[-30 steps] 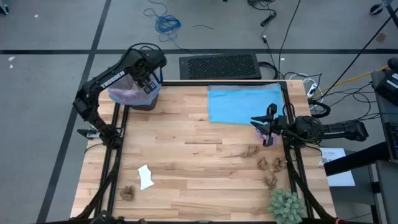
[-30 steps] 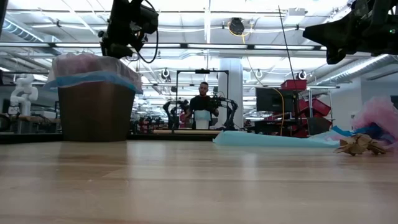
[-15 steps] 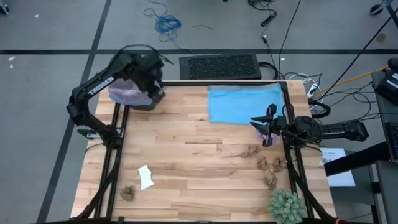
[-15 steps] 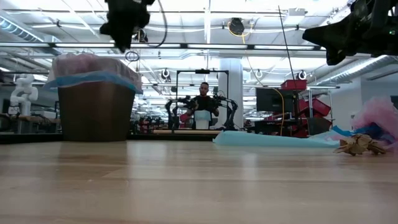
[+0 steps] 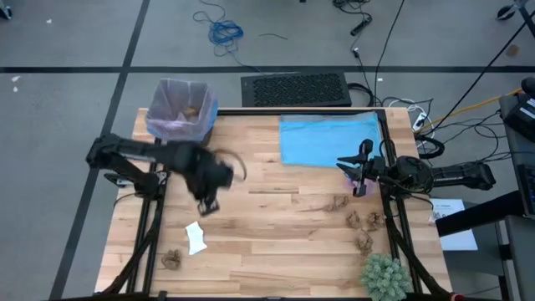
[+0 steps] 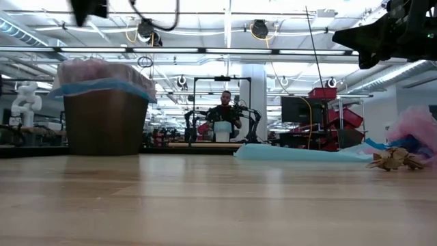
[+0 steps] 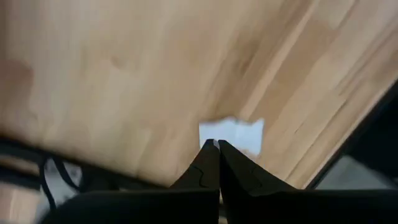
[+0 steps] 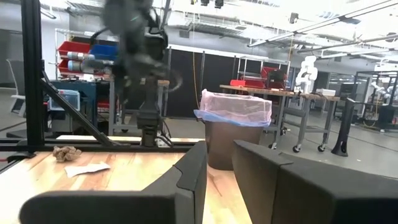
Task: Place trash/remove bag and relplace
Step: Put the brown napkin into the trash bin
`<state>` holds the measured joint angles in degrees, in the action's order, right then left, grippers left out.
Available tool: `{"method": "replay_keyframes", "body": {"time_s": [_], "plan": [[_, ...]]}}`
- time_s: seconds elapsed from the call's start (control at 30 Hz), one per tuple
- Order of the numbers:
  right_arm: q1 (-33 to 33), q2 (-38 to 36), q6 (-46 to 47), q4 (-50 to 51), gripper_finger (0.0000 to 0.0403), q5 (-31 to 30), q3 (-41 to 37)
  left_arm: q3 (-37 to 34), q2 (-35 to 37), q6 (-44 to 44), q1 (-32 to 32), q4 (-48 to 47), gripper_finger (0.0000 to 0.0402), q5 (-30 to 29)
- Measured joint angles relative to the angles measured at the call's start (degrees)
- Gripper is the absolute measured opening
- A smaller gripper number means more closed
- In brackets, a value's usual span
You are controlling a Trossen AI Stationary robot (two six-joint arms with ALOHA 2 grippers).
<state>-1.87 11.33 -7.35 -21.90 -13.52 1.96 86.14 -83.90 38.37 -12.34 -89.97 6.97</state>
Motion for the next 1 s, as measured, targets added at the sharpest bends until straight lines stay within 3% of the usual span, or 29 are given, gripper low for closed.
{"method": "replay_keyframes", "body": {"time_s": [0.2,0.4,0.53,0.7,1.0], "plan": [[0.0,0.0,0.1,0.0,0.0070,0.0,0.0,-10.0,0.0,12.0,-15.6,3.5,0.0002,0.1],[0.0,0.0,0.8,-0.2,0.0070,0.0,0.0,-16.6,0.0,15.8,-28.2,24.0,0.0001,-0.1],[0.0,0.0,0.9,-0.5,0.0070,0.1,0.0,-20.3,-1.3,22.9,-33.7,29.5,0.0008,-0.7],[0.0,0.0,1.1,-0.6,0.0070,0.1,0.0,-22.2,-4.0,30.0,-39.6,29.7,0.0043,2.8],[0.0,0.0,1.1,-0.6,0.0070,0.1,0.0,-22.9,-10.0,31.9,-45.6,31.9,0.0140,4.2]]}}
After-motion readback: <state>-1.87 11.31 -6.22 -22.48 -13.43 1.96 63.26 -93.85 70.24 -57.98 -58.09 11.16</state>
